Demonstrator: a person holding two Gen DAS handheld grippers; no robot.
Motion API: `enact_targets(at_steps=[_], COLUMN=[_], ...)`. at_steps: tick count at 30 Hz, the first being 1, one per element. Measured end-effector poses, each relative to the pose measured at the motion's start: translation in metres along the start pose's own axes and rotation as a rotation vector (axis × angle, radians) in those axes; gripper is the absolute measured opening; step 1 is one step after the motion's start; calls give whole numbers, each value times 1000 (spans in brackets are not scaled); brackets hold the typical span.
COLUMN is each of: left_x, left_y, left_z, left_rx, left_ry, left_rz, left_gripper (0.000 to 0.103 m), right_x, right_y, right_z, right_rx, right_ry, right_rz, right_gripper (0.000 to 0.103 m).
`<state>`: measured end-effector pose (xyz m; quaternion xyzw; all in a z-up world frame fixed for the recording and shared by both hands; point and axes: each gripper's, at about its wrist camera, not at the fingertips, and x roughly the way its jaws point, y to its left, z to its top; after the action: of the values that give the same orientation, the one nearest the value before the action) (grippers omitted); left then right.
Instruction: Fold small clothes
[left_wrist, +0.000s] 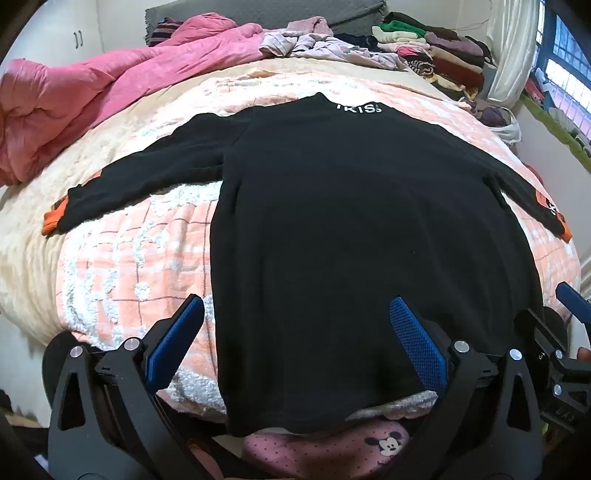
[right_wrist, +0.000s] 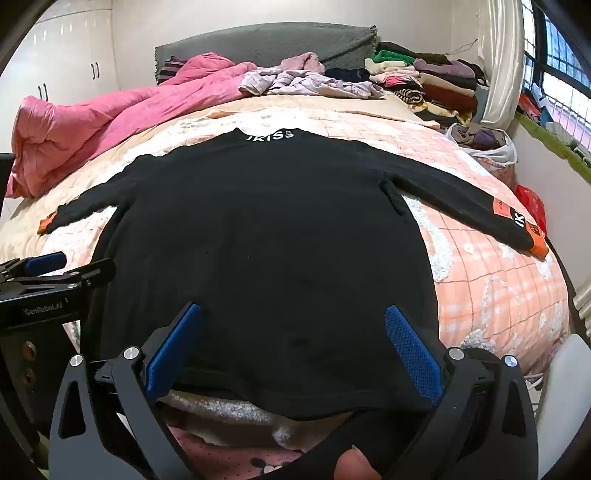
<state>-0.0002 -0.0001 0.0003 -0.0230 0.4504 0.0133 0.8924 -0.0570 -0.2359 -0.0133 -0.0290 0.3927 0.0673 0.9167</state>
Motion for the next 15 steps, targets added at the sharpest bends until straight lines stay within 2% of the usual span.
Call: enact_targets(at_steps=[15], left_x=[-1], left_y=[-1], left_z=[1], left_rx=[3], left_ry=[1], left_rz=[-5], left_gripper=[95], right_x=[-6], right_y=[9], right_z=[0], right_rx=[-19], right_ry=[-20], right_rz=[2], right_gripper=[99])
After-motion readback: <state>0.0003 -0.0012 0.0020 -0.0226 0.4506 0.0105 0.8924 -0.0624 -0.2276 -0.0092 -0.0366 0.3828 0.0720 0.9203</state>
